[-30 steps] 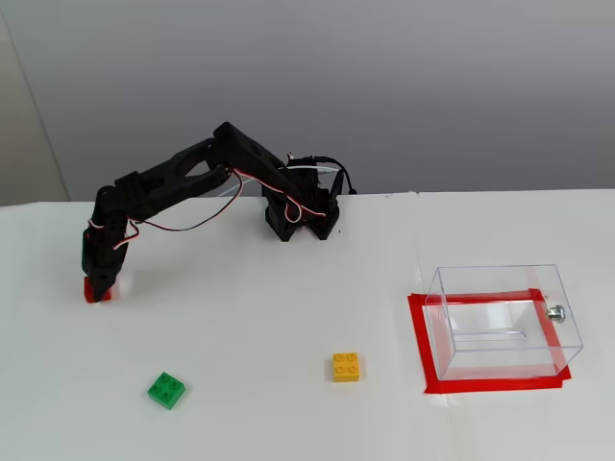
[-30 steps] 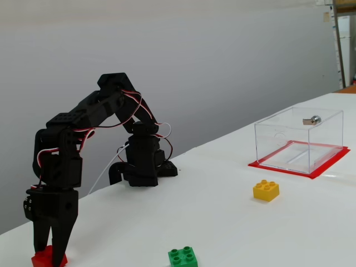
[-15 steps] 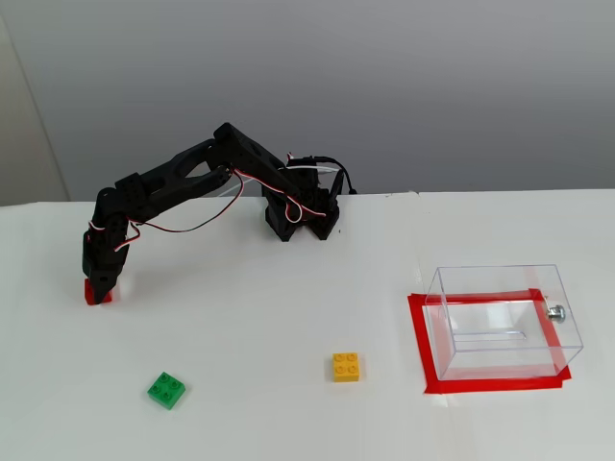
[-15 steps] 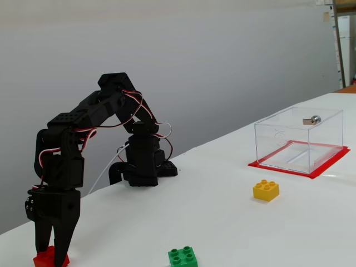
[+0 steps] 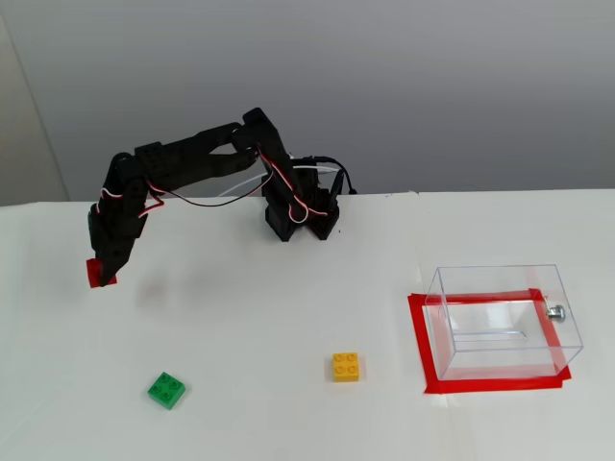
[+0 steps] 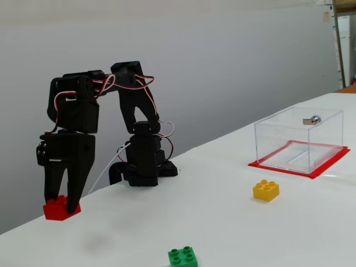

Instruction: Pick the red lego brick and place it into the transparent box

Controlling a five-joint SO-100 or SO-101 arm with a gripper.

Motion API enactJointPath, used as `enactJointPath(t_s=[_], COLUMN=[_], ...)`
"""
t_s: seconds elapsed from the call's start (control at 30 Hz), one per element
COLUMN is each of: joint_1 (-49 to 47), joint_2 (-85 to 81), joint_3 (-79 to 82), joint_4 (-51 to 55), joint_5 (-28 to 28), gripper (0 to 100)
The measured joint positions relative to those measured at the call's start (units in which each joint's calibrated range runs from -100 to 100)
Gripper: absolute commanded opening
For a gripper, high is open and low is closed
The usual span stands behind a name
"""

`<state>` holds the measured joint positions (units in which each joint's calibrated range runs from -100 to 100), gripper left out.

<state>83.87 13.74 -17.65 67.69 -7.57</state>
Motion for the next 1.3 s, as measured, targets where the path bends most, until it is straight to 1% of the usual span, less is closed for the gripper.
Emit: enactJointPath(t_s=[0.17,0.57,0.7,0.83,1.0,1.17,1.3], joint_1=[-4.2,-23.1,-31.0,-40.9,-50.3,-63.4,-73.3], joint_2=[-6.6,-24.1,-28.7,-32.1,-34.4,-36.9,-38.0], joint_3=[0.0,0.0,0.0,0.0,0.0,0.0,0.0], joint_4=[4.1,5.1,5.1,5.1,5.2,5.2,5.2], joint_5=[0.0,0.3,1.8,3.4,5.9,9.6,11.1], gripper=[6,6,6,6,6,6,6])
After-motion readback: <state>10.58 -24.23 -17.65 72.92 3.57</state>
